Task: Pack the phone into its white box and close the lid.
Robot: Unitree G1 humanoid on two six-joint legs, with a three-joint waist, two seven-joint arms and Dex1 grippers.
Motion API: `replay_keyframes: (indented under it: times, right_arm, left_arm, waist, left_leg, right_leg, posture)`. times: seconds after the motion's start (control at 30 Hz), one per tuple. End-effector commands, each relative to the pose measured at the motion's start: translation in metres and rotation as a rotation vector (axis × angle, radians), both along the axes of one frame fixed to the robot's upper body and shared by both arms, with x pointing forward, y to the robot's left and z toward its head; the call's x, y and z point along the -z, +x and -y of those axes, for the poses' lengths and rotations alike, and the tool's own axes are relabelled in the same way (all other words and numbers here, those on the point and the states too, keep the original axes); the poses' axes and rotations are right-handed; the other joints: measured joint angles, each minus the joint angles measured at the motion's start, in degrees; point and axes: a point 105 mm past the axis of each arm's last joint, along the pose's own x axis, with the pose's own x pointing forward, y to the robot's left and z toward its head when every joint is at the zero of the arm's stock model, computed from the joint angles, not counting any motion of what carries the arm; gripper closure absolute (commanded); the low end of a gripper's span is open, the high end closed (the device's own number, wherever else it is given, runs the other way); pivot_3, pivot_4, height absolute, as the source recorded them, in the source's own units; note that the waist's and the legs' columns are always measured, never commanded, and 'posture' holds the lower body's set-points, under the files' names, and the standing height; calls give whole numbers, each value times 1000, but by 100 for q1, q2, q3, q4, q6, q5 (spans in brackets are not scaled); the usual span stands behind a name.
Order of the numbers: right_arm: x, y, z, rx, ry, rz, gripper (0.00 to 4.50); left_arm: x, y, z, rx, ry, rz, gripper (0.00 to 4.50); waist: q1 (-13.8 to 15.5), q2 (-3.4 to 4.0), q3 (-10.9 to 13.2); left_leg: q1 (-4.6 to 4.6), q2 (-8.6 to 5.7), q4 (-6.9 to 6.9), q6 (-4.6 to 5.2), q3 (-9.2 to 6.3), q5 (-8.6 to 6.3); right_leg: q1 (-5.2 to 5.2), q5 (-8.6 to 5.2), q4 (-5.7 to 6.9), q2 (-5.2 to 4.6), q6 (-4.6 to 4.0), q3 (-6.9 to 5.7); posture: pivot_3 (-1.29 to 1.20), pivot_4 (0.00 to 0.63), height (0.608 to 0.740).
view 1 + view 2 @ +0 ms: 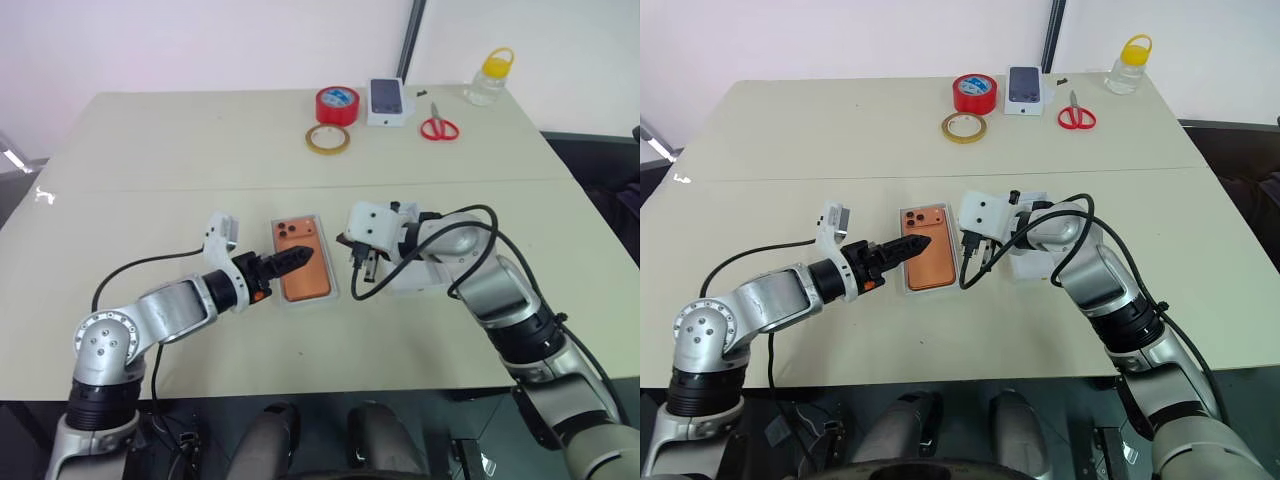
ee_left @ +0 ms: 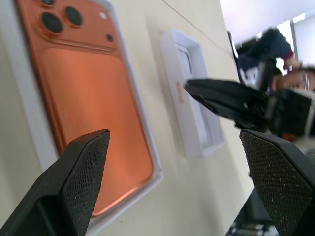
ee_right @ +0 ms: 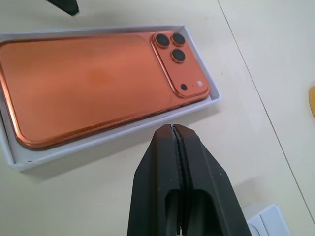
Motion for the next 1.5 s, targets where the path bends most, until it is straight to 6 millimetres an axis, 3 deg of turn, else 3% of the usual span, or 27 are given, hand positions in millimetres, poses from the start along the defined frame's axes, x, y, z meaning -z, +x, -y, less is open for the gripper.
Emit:
replay_keyframes:
  times: [0.03,0.13,0.2,0.33,0.47,0.6,0.83,1.2,1.5]
  right_arm:
    - [-12,1,-3,-19,10,51,4500]
    - [-12,2,-3,-18,8,52,4500]
    - [-9,3,-3,-8,2,47,4500]
    - [1,8,1,42,-31,6,4500]
    - [8,18,4,114,-64,-22,4500]
    - [14,20,-3,119,-92,-25,4500]
    - [25,19,-14,92,-166,3,4500]
    - [25,2,-28,4,-166,-3,4500]
    - [27,-8,-2,38,-198,-23,4500]
  left_arm:
    - [-10,-6,-4,28,3,52,73]
    - [-7,-5,-18,9,81,80,73]
    - [-8,2,-34,-43,138,115,607]
    - [-9,20,-71,-133,383,223,2484]
    - [0,30,-88,-89,629,292,4472]
    - [16,42,-86,11,774,315,4472]
    - [34,53,-53,218,814,355,4472]
    - [43,49,-1,455,780,403,4472]
    - [39,46,49,610,725,480,4472]
  waist:
    - [-4,2,1]
    - [-1,3,2]
    - [-1,5,3]
    - [-6,7,5]
    - [6,14,9]
    - [10,14,11]
    - [-21,16,12]
    - [2,16,12]
    - [31,16,12]
  left_leg:
    - [0,0,0,0,0,0]
    - [0,0,-1,0,0,0]
    - [0,0,-2,0,0,0]
    - [0,0,-6,0,0,0]
    - [0,-1,-10,0,1,0]
    - [-1,-3,-16,1,1,0]
    - [-4,-3,-17,1,1,0]
    - [-4,-4,-13,2,-1,0]
    - [-5,-9,-2,8,-5,-4]
  right_leg:
    - [0,0,0,0,0,0]
    - [-1,0,0,0,0,0]
    - [-1,0,0,0,-1,0]
    - [-3,-1,-1,1,-1,1]
    - [-3,-1,-5,-1,-1,1]
    - [-3,-1,-10,-4,-1,0]
    - [-9,0,-10,-3,-1,0]
    - [-6,0,-6,-3,1,-2]
    - [1,-1,-6,-8,2,-7]
  posture:
    - [0,150,740]
    - [0,150,740]
    - [0,150,740]
    - [0,150,740]
    - [0,150,740]
    - [0,150,740]
    - [0,150,740]
    - [0,150,740]
    - [0,150,740]
